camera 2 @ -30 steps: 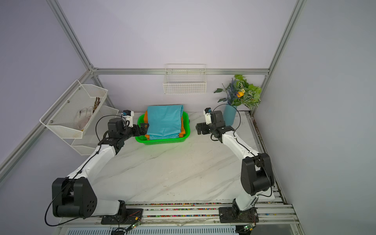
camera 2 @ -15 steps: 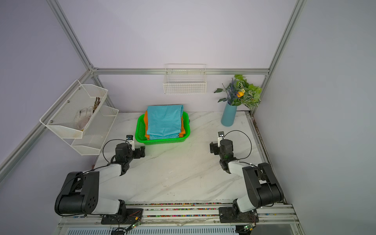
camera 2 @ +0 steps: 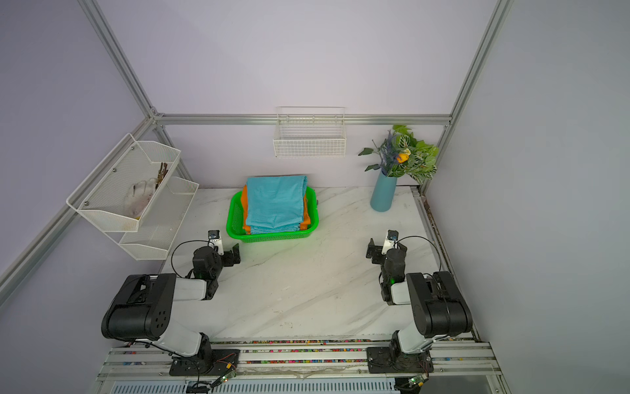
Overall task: Put the folded long pants in the basket
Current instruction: Reset both arms
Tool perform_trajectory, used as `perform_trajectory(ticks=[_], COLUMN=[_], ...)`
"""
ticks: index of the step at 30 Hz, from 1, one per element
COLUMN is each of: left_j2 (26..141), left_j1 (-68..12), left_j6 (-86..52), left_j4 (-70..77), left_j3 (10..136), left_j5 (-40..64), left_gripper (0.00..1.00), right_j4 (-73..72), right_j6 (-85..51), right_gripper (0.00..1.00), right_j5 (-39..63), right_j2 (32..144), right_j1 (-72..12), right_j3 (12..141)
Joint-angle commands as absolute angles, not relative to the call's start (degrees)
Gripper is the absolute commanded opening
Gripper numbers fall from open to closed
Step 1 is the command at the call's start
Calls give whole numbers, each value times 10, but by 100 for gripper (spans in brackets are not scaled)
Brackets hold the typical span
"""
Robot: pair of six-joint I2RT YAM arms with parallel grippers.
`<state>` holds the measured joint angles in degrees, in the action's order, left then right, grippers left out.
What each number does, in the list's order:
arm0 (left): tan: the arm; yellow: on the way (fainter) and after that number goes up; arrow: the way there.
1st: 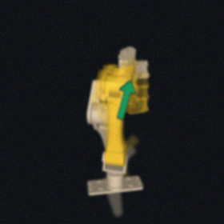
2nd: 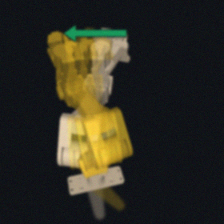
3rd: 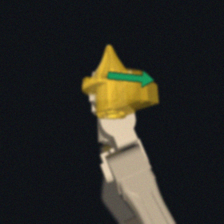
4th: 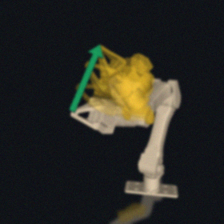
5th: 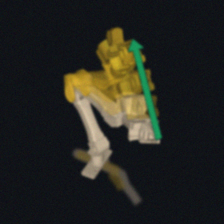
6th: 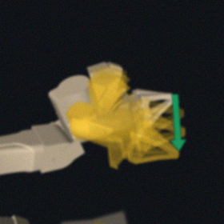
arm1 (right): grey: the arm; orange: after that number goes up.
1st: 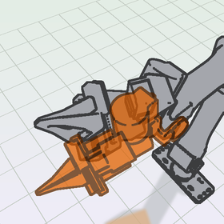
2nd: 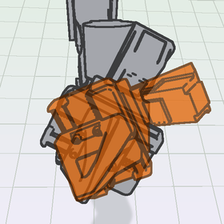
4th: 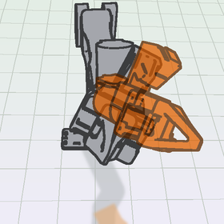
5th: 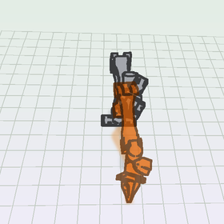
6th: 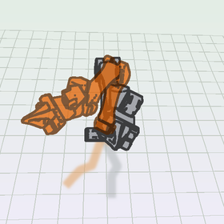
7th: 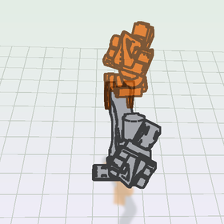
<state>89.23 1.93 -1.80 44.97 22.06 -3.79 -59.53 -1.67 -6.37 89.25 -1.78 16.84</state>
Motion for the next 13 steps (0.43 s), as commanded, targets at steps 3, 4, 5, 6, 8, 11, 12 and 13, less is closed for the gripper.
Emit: perform_trajectory(ticks=[3, 4, 5, 6, 8, 11, 12, 13], left_j2=[889, 889, 889, 889, 889, 889, 888, 889], left_j1=[24, 24, 24, 24, 24, 24, 24, 24], left_j6=[-2, -2, -1, -2, -2, -3, -2, -2], left_j4=[505, 503, 503, 504, 503, 503, 503, 503], left_j3=[226, 226, 227, 226, 226, 226, 226, 227], left_j5=[-27, -27, -28, -27, -27, -27, -28, -28], left_gripper=[100, 100, 100, 100, 100, 100, 100, 100], right_j4=[-662, -659, -662, -664, -661, -658, -659, -660], right_j6=[-10, -10, -9, -10, -4, -5, -5, -4], right_gripper=[100, 100, 100, 100, 100, 100, 100, 100], right_j5=[-42, -41, -41, -40, -28, -22, -22, -23], right_j2=[898, 897, 899, 899, 900, 903, 902, 900], right_j1=[-21, -21, -21, -21, -21, -20, -20, -20], right_j3=[168, 169, 169, 169, 171, 174, 172, 171])
